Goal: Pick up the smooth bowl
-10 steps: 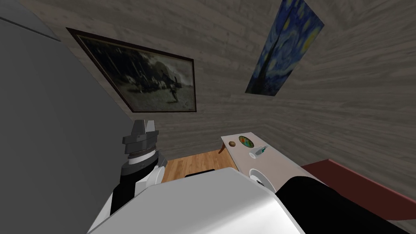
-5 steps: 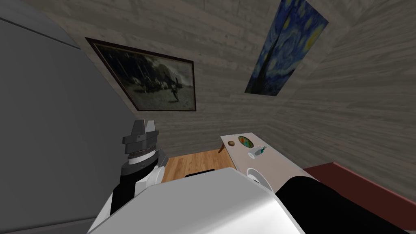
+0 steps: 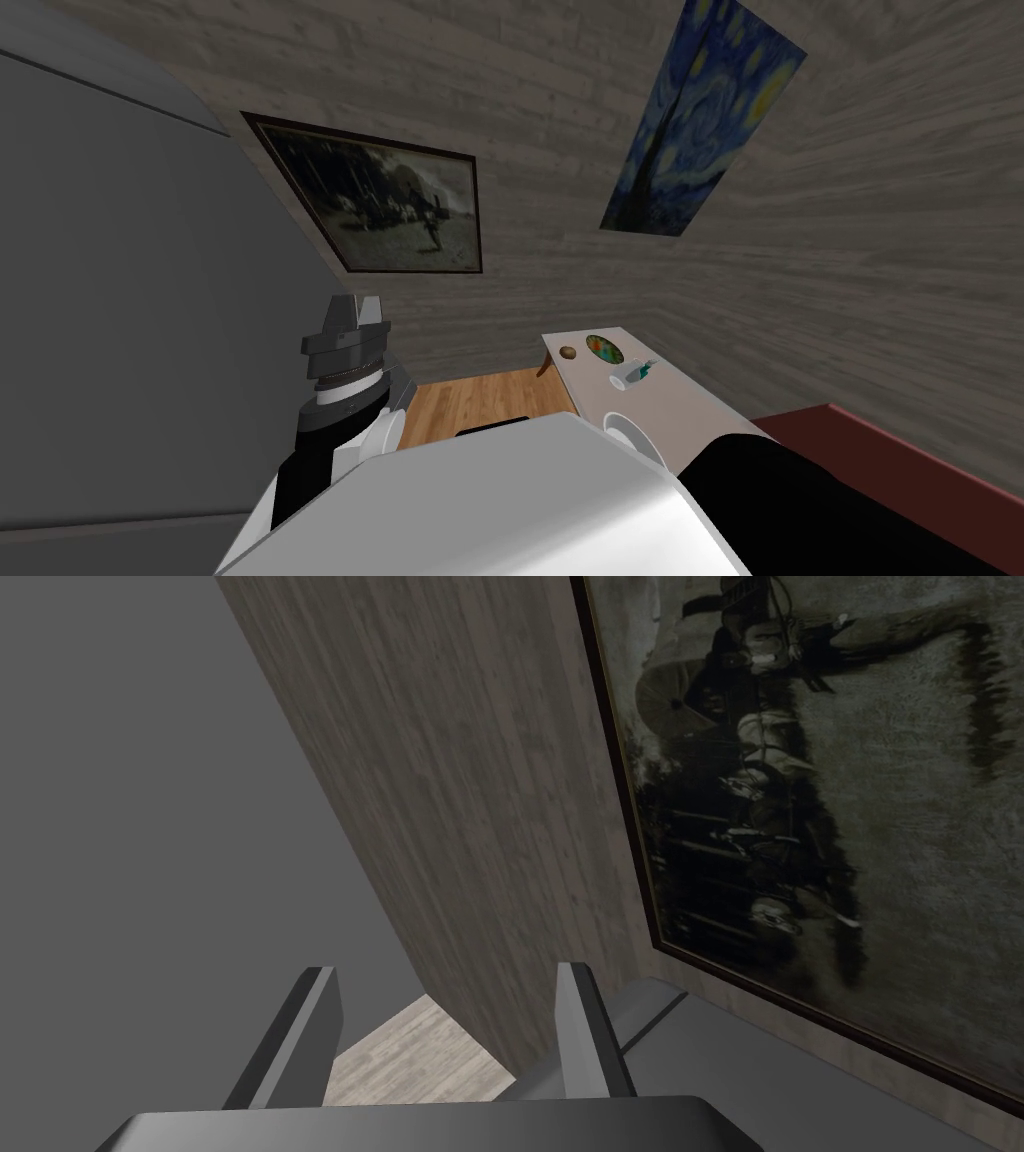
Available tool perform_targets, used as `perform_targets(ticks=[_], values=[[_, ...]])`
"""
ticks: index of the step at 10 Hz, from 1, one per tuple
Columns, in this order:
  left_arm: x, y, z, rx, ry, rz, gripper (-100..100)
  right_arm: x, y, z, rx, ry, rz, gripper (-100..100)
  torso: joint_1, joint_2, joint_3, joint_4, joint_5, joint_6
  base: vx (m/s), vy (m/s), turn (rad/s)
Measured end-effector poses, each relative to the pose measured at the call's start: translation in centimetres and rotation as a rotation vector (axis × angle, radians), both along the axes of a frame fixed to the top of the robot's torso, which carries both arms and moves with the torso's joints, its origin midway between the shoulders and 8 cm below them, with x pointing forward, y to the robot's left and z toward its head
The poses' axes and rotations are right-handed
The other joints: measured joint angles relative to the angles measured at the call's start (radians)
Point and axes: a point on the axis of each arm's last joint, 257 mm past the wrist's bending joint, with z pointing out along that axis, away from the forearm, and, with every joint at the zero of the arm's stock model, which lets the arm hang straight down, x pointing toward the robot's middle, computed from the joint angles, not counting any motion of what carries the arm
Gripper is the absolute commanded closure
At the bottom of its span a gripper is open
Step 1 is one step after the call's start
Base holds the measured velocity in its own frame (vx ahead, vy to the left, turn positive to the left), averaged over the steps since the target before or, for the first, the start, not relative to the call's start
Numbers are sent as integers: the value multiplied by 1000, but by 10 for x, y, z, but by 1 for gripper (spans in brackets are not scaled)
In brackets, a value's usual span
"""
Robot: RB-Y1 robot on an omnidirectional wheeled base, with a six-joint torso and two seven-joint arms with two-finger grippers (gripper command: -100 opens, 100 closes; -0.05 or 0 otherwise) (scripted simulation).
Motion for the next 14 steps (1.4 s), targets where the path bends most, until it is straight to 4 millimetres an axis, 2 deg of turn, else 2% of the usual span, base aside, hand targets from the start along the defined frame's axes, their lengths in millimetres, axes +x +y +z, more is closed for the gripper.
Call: perform_targets(ticks=[3, 4, 5, 7, 14], values=[[0, 0, 0, 0, 0, 0, 0, 0, 0, 0, 1, 0, -3, 100, 0, -1, -1, 0, 1, -1, 0, 0, 0], [0, 0, 0, 0, 0, 0, 0, 0, 0, 0, 2, 0, -3, 0, 1, -1, -1, 0, 1, -1, 0, 0, 0], [0, 0, 0, 0, 0, 0, 0, 0, 0, 0, 2, 0, -4, 100, 1, -1, -1, 0, 1, -1, 37, 36, -87], [0, 0, 0, 0, 0, 0, 0, -6, -16, 2, -12, 4, 11, 100, 5, -6, -3, -2, 2, -1, 87, 94, -101], [0, 0, 0, 0, 0, 0, 0, -22, -51, 5, -13, 0, 59, 100, 3, -5, -3, -1, 3, -2, 60, 53, -60]])
